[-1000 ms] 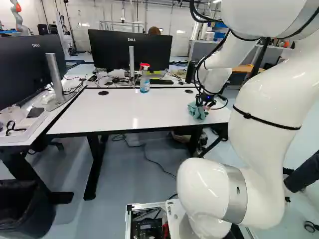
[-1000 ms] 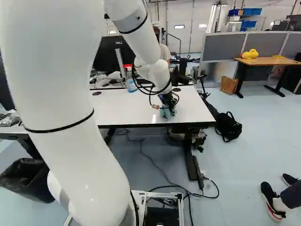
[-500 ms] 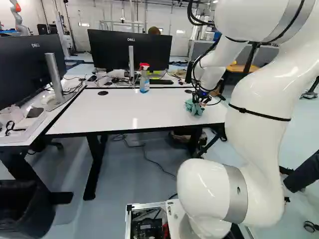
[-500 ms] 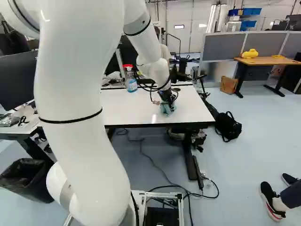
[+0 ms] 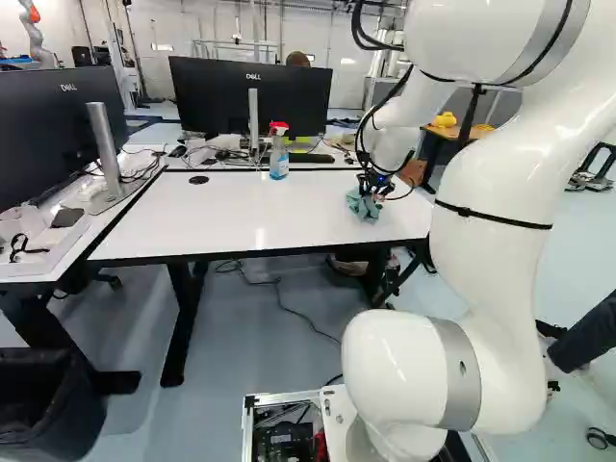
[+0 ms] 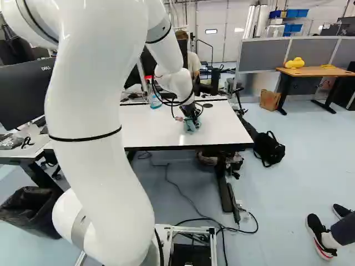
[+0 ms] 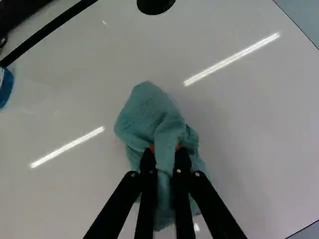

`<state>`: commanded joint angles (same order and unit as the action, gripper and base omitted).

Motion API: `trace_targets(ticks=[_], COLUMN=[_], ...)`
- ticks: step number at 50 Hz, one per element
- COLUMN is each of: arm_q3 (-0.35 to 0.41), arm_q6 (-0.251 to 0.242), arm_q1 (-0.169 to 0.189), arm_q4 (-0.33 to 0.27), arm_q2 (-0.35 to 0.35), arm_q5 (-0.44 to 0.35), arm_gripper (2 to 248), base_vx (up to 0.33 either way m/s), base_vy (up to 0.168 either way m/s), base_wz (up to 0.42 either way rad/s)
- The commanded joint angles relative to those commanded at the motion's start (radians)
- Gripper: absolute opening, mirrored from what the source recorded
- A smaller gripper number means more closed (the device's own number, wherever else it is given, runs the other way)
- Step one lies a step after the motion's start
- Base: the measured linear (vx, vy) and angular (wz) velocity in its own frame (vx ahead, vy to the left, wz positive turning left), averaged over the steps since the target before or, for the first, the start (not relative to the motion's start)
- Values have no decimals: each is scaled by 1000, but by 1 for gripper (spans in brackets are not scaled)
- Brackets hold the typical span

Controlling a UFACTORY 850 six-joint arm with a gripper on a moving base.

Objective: Clean the table with the green towel

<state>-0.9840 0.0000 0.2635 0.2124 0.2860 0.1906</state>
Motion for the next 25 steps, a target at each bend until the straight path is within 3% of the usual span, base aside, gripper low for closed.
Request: trace_targets(ticks=[25], arm_q3=[102], arm_q6=[0], arm_q1=[-57], arm_q4=[0], arm_q2=[-85], arm_q5=[0], arm_gripper=[37], base_vx=[0], base_vy=[0], base_wz=[0])
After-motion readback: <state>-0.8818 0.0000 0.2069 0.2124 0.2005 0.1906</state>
